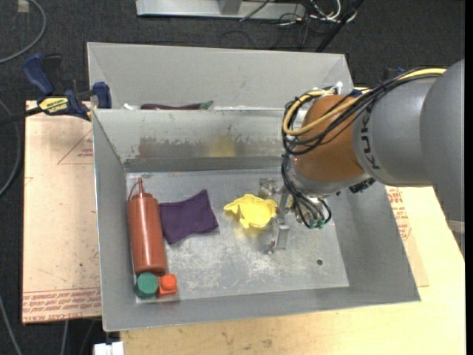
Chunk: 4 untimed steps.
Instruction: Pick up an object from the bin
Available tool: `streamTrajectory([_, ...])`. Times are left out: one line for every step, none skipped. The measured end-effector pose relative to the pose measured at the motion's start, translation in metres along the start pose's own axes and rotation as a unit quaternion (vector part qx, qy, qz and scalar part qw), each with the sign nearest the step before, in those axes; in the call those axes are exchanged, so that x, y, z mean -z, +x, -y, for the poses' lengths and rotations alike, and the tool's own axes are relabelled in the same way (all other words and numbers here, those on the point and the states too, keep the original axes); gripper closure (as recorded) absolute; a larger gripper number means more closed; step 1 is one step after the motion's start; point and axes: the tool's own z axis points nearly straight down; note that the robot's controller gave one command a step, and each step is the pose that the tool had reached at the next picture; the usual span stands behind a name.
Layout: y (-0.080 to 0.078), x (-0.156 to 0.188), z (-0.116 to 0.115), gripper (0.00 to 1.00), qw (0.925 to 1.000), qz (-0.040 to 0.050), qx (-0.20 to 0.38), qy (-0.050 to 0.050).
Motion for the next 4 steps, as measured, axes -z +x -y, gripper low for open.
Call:
streamTrajectory([-0.051,-0.006,-0.034,1.0,0.9968,-0.0009,-0.08,0.002])
streamTrajectory([-0.051,-0.006,-0.033,1.0,0.9968,-0.001,-0.08,0.002])
streamTrajectory([-0.051,0.115,-0.034,1.0,0.9975,0.0009,-0.071,0.002])
streamTrajectory([-0.051,0.115,-0.034,1.0,0.9975,0.0008,-0.07,0.002])
